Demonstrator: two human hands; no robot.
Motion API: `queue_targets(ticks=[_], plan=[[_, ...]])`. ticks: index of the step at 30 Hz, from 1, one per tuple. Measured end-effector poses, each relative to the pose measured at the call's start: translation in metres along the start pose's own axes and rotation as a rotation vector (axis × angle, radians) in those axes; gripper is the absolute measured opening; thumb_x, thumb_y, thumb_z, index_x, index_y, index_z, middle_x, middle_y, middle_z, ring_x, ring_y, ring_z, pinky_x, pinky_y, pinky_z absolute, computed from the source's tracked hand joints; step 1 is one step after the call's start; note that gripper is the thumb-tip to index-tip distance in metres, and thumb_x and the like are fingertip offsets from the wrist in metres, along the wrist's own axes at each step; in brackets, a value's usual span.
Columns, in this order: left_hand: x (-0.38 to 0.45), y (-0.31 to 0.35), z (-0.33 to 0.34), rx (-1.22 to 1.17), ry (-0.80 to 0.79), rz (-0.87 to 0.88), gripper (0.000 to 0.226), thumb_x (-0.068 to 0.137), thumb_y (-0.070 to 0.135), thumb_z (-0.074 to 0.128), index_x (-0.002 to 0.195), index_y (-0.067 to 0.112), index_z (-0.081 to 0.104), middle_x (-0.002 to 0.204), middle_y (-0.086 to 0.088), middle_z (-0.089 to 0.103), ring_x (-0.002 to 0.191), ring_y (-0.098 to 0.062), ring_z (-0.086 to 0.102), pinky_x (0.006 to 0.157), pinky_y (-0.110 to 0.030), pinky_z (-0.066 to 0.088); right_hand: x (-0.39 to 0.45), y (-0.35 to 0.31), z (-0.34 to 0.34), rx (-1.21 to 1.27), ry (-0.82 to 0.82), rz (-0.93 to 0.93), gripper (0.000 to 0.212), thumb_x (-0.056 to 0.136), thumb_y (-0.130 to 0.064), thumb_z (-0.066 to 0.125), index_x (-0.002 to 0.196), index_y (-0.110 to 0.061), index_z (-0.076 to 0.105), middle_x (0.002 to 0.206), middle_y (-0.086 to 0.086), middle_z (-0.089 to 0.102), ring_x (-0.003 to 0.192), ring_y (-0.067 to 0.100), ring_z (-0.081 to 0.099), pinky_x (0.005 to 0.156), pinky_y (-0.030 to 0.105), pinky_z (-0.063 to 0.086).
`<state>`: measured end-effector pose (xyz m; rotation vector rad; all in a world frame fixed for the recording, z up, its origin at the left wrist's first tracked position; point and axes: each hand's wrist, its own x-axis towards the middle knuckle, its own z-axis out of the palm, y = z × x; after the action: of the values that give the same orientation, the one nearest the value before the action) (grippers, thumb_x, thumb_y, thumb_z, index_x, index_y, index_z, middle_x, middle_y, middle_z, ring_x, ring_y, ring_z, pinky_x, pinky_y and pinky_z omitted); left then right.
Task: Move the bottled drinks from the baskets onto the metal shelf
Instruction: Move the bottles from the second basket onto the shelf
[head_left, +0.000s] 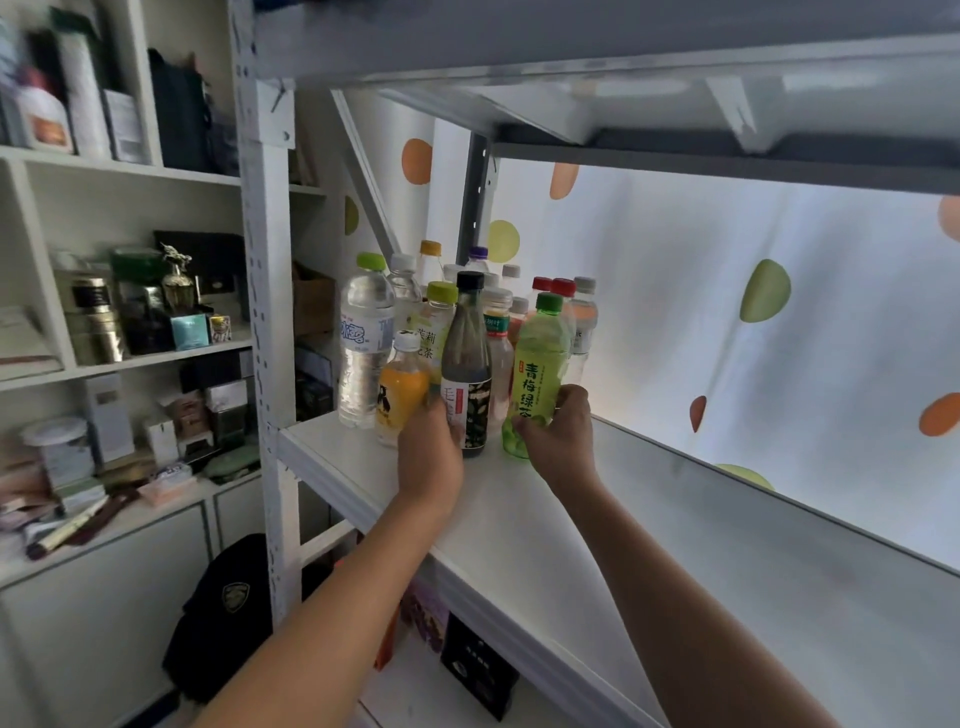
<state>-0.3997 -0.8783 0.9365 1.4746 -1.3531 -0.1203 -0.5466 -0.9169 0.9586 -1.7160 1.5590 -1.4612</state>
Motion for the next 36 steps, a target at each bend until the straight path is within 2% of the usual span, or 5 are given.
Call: queue_targets(ticks=[6,9,23,28,36], plan=[[0.003,-0.002,0.006,0.056,0.004,-0.041,0.015,0.101,0.012,0.046,0.112,0.014,0.056,0.103,-0.001,0.061,0.096,-0.017,0.060,0.071,-0.019,0.044,0.002,0.002,0.023,0.010,0.028,-0.022,0.056,0.081,-0.015,0.077,0.125,-0.010,0.043,0.121,0.007,0.052,0.107,0.025,0.056,0.085,0.036,0.052],[0.002,0.000,0.004,0.098,0.023,-0.038,0.024,0.097,0.012,0.056,0.120,0.006,0.054,0.115,-0.010,0.062,0.104,-0.027,0.061,0.085,-0.037,0.052,-0.003,0.007,0.028,0.014,0.065,-0.019,0.055,0.082,-0.020,0.077,0.127,-0.013,0.046,0.123,0.006,0.058,0.107,0.024,0.060,0.089,0.043,0.054],[-0.004,0.005,-0.003,0.236,-0.018,-0.006,0.020,0.090,0.019,0.065,0.074,0.016,0.053,0.072,-0.003,0.061,0.069,-0.025,0.060,0.056,-0.029,0.036,-0.027,-0.004,0.012,-0.332,0.050,0.070,0.059,0.087,-0.039,0.071,0.128,-0.006,0.045,0.126,0.013,0.052,0.118,0.032,0.050,0.093,0.044,0.045],[-0.024,0.015,-0.027,0.256,-0.067,0.046,0.025,0.090,0.021,0.064,0.069,0.016,0.052,0.064,0.003,0.054,0.061,-0.016,0.055,0.055,-0.032,0.046,-0.061,-0.018,-0.014,-0.564,-0.152,-0.181,0.042,0.093,-0.028,0.058,0.131,-0.013,0.051,0.131,0.007,0.052,0.119,0.029,0.049,0.098,0.042,0.044],[-0.101,-0.005,-0.143,0.436,-0.101,0.191,0.020,0.097,0.018,0.049,0.107,0.014,0.066,0.109,0.000,0.058,0.105,-0.019,0.051,0.080,-0.037,0.047,-0.150,-0.086,0.004,-0.572,-0.305,-0.714,0.029,0.098,-0.027,0.054,0.122,-0.017,0.067,0.132,0.007,0.062,0.127,0.030,0.050,0.109,0.042,0.032]])
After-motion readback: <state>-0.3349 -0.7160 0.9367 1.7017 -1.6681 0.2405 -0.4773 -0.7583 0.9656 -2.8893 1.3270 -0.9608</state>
